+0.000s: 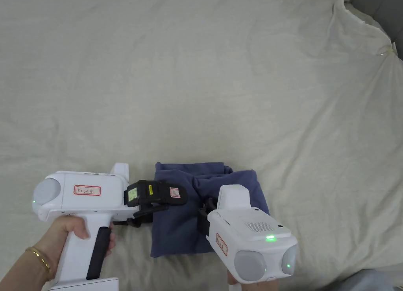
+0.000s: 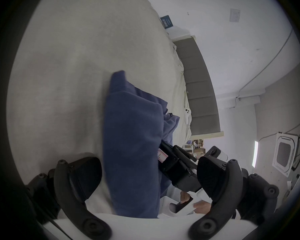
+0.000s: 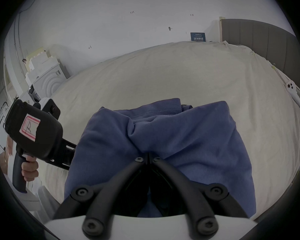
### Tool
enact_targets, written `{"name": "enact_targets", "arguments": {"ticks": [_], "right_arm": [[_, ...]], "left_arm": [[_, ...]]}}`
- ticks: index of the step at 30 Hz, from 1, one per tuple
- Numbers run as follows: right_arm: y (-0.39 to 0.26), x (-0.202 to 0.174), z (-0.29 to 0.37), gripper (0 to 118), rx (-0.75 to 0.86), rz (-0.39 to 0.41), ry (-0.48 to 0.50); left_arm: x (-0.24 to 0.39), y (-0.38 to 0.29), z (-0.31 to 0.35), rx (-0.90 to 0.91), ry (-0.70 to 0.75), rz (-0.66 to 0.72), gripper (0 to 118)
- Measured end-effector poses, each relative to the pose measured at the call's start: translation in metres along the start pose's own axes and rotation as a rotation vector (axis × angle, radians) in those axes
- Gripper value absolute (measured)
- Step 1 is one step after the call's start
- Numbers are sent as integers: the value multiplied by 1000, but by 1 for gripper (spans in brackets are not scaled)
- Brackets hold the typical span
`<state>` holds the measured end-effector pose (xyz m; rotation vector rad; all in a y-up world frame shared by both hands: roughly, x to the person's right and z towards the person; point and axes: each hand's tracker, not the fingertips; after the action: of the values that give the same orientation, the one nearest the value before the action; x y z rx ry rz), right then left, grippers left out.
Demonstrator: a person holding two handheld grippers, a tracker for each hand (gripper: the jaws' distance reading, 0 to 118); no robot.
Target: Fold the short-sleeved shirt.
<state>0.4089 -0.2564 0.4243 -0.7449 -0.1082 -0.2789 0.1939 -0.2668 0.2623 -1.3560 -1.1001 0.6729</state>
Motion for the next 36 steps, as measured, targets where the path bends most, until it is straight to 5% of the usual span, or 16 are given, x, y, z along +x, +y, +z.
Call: {"name": "enact_targets", "arguments": {"ticks": [3, 5, 7, 9, 11, 19, 24, 28, 36], "right_arm": [[2, 2, 0, 0, -6, -16, 7], [2, 3, 0, 0, -8, -30, 11], [2, 4, 0, 0, -8, -37, 15], [4, 6, 0, 0, -9, -48, 19], [9, 9, 4, 0, -19, -91, 35], [64, 46, 94, 0, 227, -115, 2], [95, 74, 160, 0, 388, -101, -65], [106, 83, 191, 0, 443, -70, -93], [108, 83, 194, 0, 430, -40, -133]], "left_arm": [[6, 3, -13, -62, -12, -19, 111], [10, 4, -17, -74, 16, -36, 99], [10, 6, -13, -61, 68, -49, 45], [6, 5, -12, -35, 216, -45, 32], [-1, 1, -7, -17, 106, 30, 29], [52, 1, -19, -27, 386, -43, 22], [87, 5, 3, -8, 399, -31, 21], [100, 12, 51, 11, 480, -83, 21], [61, 30, 219, 107, 861, -59, 21]]}}
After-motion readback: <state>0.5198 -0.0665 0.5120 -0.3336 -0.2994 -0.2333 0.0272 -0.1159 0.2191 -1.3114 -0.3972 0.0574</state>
